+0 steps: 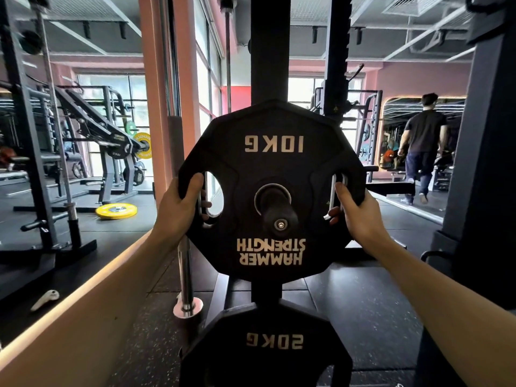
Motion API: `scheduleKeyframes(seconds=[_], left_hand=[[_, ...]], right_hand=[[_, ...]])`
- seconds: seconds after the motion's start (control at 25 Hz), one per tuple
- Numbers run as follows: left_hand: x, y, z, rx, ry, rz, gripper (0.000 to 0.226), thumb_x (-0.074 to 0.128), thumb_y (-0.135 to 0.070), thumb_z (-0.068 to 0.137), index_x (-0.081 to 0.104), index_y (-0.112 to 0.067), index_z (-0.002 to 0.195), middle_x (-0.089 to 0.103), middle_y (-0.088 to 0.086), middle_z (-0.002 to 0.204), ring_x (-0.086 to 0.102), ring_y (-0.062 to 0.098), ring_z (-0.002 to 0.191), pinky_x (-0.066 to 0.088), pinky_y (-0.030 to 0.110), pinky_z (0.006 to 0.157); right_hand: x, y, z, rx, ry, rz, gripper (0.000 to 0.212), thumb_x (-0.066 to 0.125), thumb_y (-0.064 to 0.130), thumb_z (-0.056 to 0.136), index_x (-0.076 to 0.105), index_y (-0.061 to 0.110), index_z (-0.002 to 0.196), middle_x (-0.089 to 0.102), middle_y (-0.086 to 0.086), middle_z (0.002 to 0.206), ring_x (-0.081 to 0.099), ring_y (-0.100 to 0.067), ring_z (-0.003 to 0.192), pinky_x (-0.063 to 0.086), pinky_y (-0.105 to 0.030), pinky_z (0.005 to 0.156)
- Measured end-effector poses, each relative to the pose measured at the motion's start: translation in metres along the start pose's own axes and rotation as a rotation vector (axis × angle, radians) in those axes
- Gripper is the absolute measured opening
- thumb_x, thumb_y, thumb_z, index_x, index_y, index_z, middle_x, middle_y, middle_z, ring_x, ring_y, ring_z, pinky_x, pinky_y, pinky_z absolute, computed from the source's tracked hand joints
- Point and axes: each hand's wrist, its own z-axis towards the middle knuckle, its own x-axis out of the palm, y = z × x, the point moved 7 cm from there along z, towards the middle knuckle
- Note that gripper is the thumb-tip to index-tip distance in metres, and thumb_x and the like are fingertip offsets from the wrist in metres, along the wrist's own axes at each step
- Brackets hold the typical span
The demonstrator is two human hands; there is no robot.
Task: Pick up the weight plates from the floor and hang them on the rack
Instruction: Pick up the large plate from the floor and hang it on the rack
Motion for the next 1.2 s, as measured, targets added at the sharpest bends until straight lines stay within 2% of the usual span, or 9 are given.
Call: scheduleKeyframes(seconds=[0.08,0.16,0.28,0.44,0.6,0.68,0.76,0.96,1.2], left_hand=[[0.001,-0.002,-0.001,0.002,0.022,0.032,0.045,0.054,-0.052,0.094,0.052,-0.016,0.121,0.066,0.009,0.095,0.07,0.02,0.077,0.06,0.035,0.062],[0.0,-0.004,0.0,-0.001,0.055,0.13,0.047,0.049,-0.054,0.095,0.051,-0.018,0.125,0.066,0.003,0.103,0.067,0.015,0.087,0.056,0.025,0.071],[-0.009,-0.015,-0.003,0.004,0.011,0.342,0.055,0.049,-0.058,0.094,0.05,-0.014,0.127,0.061,0.006,0.117,0.06,0.024,0.107,0.048,0.037,0.09],[-0.012,-0.049,-0.033,0.205,-0.21,0.61,0.047,0.061,-0.049,0.09,0.047,-0.01,0.112,0.054,0.012,0.11,0.056,0.031,0.101,0.047,0.042,0.083],[0.04,-0.041,-0.066,0.138,0.115,0.626,0.029,0.061,-0.041,0.094,0.044,-0.017,0.09,0.052,-0.004,0.077,0.05,0.012,0.069,0.034,0.031,0.067],[0.055,-0.04,-0.063,0.121,0.123,0.63,0.029,0.06,-0.038,0.095,0.044,-0.016,0.087,0.05,-0.003,0.075,0.047,0.013,0.067,0.032,0.031,0.065],[0.065,-0.043,-0.058,0.118,0.112,0.648,0.027,0.058,-0.037,0.096,0.046,-0.014,0.088,0.052,0.001,0.08,0.051,0.018,0.073,0.034,0.033,0.068],[0.069,-0.04,-0.051,0.194,-0.006,0.77,0.024,0.059,-0.031,0.096,0.042,-0.014,0.092,0.05,0.004,0.09,0.049,0.021,0.08,0.034,0.033,0.07],[0.077,-0.025,-0.031,0.21,-0.049,0.777,0.024,0.058,-0.03,0.094,0.04,-0.015,0.092,0.051,0.004,0.088,0.053,0.025,0.081,0.037,0.037,0.069]], right_hand=[[-0.001,-0.002,0.0,0.022,0.005,-0.017,0.042,0.06,0.047,0.092,0.055,0.008,0.103,0.067,-0.017,0.076,0.066,-0.023,0.06,0.056,-0.031,0.056],[-0.001,-0.001,0.0,0.069,0.041,-0.056,0.062,0.06,0.063,0.084,0.056,0.008,0.113,0.069,-0.011,0.087,0.068,-0.021,0.074,0.057,-0.032,0.065],[-0.011,0.002,-0.006,0.136,0.086,-0.229,0.103,0.051,0.094,0.059,0.052,0.006,0.112,0.06,-0.003,0.098,0.058,-0.023,0.087,0.048,-0.035,0.073],[-0.036,0.048,-0.034,-0.021,-0.121,-0.444,0.051,0.058,0.059,0.089,0.042,0.011,0.093,0.049,0.0,0.08,0.049,-0.023,0.078,0.035,-0.034,0.07],[0.003,0.06,-0.056,-0.02,0.126,-0.41,0.039,0.055,0.048,0.095,0.052,0.011,0.084,0.058,-0.002,0.072,0.054,-0.017,0.063,0.041,-0.029,0.058],[0.026,0.052,-0.059,0.072,0.232,-0.318,0.034,0.055,0.041,0.097,0.048,0.013,0.08,0.058,-0.006,0.067,0.054,-0.017,0.049,0.043,-0.025,0.04],[0.043,0.048,-0.059,0.127,0.276,-0.255,0.031,0.055,0.036,0.099,0.046,0.013,0.08,0.057,-0.008,0.067,0.055,-0.017,0.045,0.044,-0.025,0.036],[0.056,0.041,-0.049,0.103,0.167,-0.26,0.031,0.059,0.028,0.097,0.041,0.016,0.075,0.059,-0.01,0.064,0.063,-0.023,0.052,0.059,-0.041,0.062],[0.068,0.027,-0.023,0.078,0.139,-0.347,0.031,0.059,0.034,0.096,0.044,0.016,0.076,0.065,-0.011,0.068,0.071,-0.03,0.067,0.058,-0.05,0.079]])
